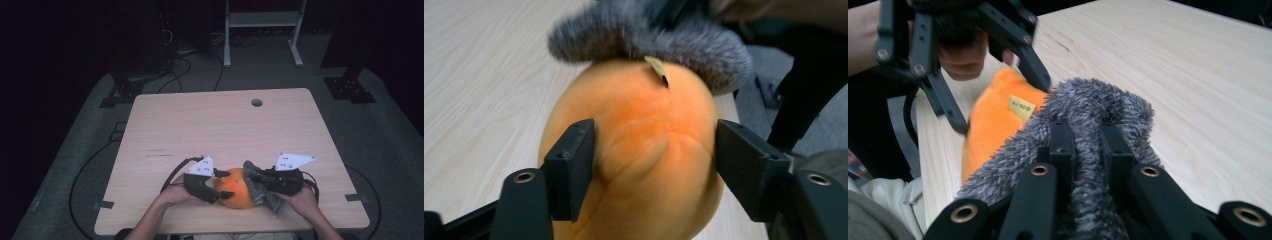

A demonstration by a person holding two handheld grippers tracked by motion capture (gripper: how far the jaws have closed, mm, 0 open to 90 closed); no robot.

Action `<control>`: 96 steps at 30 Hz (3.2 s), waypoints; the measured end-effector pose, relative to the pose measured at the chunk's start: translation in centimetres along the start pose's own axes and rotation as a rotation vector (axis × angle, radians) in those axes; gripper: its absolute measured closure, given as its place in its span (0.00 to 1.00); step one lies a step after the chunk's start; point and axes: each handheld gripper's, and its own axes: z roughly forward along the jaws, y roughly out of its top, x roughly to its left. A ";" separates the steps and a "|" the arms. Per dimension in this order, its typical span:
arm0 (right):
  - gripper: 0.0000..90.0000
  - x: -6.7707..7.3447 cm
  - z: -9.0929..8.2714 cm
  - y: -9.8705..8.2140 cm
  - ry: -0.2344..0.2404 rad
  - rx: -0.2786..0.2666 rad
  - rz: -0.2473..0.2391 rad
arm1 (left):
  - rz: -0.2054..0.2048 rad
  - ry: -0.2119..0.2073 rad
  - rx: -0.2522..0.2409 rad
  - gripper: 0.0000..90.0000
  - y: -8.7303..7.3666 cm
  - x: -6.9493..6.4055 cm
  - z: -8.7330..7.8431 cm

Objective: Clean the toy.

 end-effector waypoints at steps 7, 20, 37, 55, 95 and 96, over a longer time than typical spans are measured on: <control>0.88 -0.7 -1.3 -0.8 -0.036 0.022 0.020 | 0.018 0.024 0.022 0.43 0.1 -0.3 0.4; 0.88 1.6 0.2 1.0 0.042 -0.012 -0.048 | 0.005 0.006 0.008 0.25 0.2 -0.3 0.5; 0.88 -0.3 -1.6 -1.0 -0.029 0.003 0.020 | 0.055 0.095 0.039 0.42 -0.2 -0.4 1.1; 0.88 1.3 0.2 1.3 0.025 -0.011 -0.053 | 0.017 0.056 0.016 0.31 -0.2 0.1 1.1; 0.88 0.3 -1.1 -0.1 -0.014 0.002 -0.021 | -0.003 0.074 0.019 0.39 -0.2 0.3 1.5; 0.88 0.2 -1.2 -0.3 -0.020 0.006 -0.018 | -0.005 0.074 0.018 0.39 -0.2 0.3 1.5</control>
